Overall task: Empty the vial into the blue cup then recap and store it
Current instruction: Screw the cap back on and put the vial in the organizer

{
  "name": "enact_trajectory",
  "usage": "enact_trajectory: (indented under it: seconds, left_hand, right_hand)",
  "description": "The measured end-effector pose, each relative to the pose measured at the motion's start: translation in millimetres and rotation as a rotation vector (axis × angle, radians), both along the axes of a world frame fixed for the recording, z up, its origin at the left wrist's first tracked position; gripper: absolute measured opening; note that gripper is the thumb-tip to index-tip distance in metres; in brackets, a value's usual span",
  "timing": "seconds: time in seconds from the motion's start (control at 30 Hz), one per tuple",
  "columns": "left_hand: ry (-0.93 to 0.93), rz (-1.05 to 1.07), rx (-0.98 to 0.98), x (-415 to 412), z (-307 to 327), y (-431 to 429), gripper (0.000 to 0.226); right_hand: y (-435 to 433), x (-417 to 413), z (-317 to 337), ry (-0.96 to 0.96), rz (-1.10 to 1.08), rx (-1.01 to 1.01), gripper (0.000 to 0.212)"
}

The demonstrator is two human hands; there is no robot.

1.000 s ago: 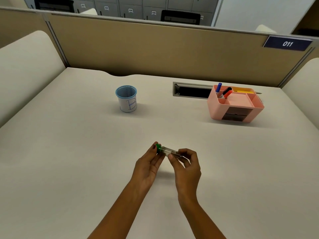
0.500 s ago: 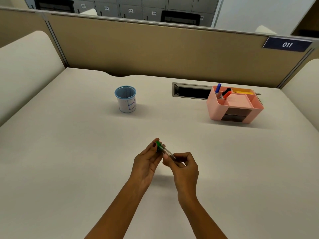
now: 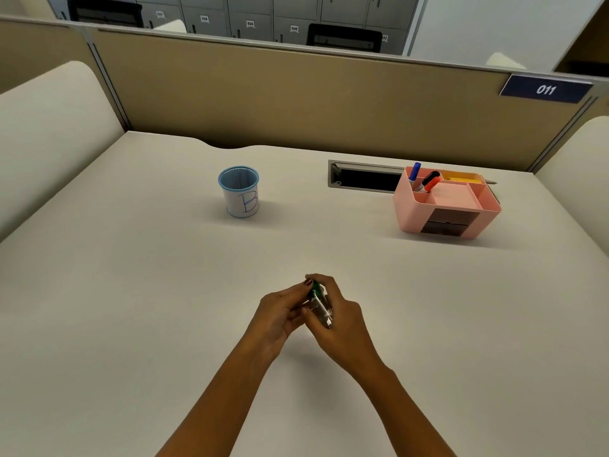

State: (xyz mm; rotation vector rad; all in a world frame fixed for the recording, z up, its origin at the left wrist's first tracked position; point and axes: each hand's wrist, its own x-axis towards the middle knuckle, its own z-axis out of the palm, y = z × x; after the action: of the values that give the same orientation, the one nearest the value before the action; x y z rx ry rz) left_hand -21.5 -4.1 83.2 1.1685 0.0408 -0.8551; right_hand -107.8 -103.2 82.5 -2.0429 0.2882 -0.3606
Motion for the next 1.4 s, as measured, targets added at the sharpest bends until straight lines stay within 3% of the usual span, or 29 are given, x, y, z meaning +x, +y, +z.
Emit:
enact_trajectory:
  seconds: [0.43, 0.57, 0.7, 0.87, 0.93, 1.07, 1.27, 1.4]
  left_hand:
    - [0.083, 0.024, -0.066, -3, 0, -3, 0.013]
    - [0.077, 0.091, -0.106, 1, -1, -7, 0.020]
    - [0.094, 0.148, -0.180, 2, 0, -17, 0.024]
    - [-0.004, 0.137, -0.118, 4, 4, -37, 0.030]
    - [-0.125, 0.122, 0.019, 4, 3, -49, 0.030]
    - [-0.537, 0.026, 0.385, 9, -11, -71, 0.039]
    - [-0.873, -0.093, 0.556, 39, -28, -109, 0.053]
    - [-1.097, -0.193, 0.742, 56, -46, -128, 0.061]
  right_hand:
    - [0, 3, -7, -0.069, -0.026, -0.023, 0.043]
    - [0, 2, -5, -0.018, -0.114, 0.088, 0.040]
    - [-9, 3, -4, 0.033, -0.266, 0.295, 0.020]
    - [-32, 1, -3, 0.077, -0.360, 0.461, 0.017]
    - [-45, -1, -2, 0.071, -0.424, 0.590, 0.020]
    - [-71, -6, 4, -0.054, -0.549, 0.824, 0.018]
    - [-119, 3, 14, -0.183, -0.684, 0.911, 0.023]
    - [-153, 18, 19, -0.210, -0.795, 0.816, 0.025]
